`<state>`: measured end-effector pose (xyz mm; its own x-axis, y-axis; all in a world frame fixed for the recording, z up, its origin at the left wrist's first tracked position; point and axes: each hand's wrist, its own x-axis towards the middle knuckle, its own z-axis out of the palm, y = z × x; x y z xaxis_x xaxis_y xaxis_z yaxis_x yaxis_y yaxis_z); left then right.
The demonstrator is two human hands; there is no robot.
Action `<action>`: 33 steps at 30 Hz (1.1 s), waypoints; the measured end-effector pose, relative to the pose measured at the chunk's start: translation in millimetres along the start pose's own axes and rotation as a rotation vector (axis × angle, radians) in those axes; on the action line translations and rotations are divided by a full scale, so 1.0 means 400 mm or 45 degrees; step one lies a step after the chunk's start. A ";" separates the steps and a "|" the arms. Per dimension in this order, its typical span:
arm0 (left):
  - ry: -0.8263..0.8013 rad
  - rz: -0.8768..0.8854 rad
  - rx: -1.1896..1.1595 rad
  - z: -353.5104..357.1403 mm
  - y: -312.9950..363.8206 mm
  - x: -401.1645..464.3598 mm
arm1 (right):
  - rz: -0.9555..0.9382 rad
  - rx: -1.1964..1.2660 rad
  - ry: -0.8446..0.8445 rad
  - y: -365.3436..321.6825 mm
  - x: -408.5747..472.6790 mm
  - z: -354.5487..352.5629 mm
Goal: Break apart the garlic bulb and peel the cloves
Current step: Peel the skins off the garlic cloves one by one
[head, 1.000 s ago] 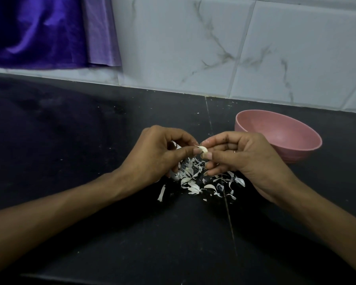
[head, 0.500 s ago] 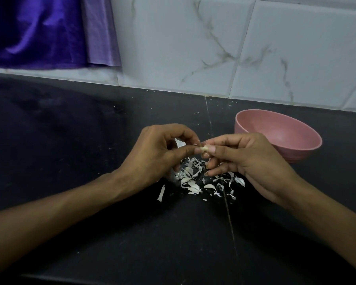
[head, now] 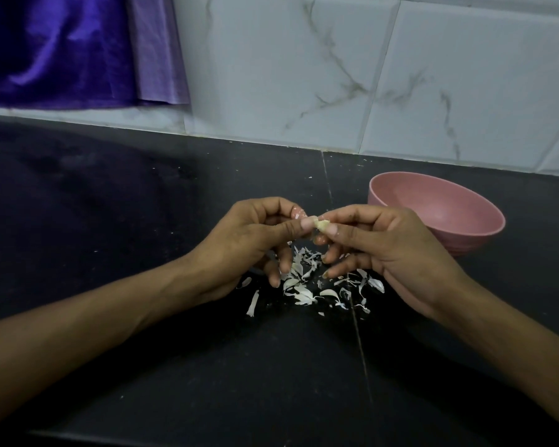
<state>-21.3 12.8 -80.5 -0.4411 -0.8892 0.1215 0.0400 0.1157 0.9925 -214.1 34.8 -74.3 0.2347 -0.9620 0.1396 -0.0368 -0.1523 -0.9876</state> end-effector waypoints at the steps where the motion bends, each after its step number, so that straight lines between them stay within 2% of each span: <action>1: -0.013 -0.018 -0.026 -0.001 -0.001 0.001 | -0.019 -0.025 0.001 0.000 0.001 0.001; 7: -0.053 -0.079 -0.122 -0.004 -0.003 0.004 | -0.207 -0.316 -0.019 0.002 -0.008 0.014; 13: 0.007 -0.080 0.092 0.004 -0.006 0.001 | -0.393 -0.551 0.082 0.021 -0.013 0.021; 19: 0.055 -0.031 0.300 0.002 -0.012 0.001 | -0.685 -1.062 0.115 0.022 -0.013 0.023; 22: 0.107 0.033 0.453 0.003 -0.018 -0.001 | -0.726 -1.173 0.120 0.020 -0.016 0.026; 33: 0.129 0.497 0.877 0.006 -0.026 -0.015 | -0.700 -1.177 0.166 0.018 -0.012 0.022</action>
<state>-21.3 17.8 -91.7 -0.4241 -0.7603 0.4920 -0.4028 0.6450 0.6494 -206.7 40.4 -82.5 0.3395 -0.7180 0.6076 -0.6892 -0.6295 -0.3588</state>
